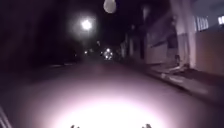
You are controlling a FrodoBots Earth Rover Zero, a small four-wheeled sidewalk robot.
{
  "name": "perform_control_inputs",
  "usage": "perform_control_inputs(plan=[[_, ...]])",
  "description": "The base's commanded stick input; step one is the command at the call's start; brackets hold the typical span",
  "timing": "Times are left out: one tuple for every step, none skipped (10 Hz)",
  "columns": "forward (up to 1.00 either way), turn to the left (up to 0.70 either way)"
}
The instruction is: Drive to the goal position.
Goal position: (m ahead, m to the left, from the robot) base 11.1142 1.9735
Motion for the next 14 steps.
perform_control_inputs(plan=[[1.0,0.0],[1.0,0.0],[1.0,0.0],[1.0,0.0],[1.0,0.0],[1.0,0.0],[1.0,0.0],[1.0,-0.3],[1.0,-0.38],[1.0,-0.4],[1.0,-0.21],[1.0,0.0],[1.0,0.0],[1.0,-0.4]])
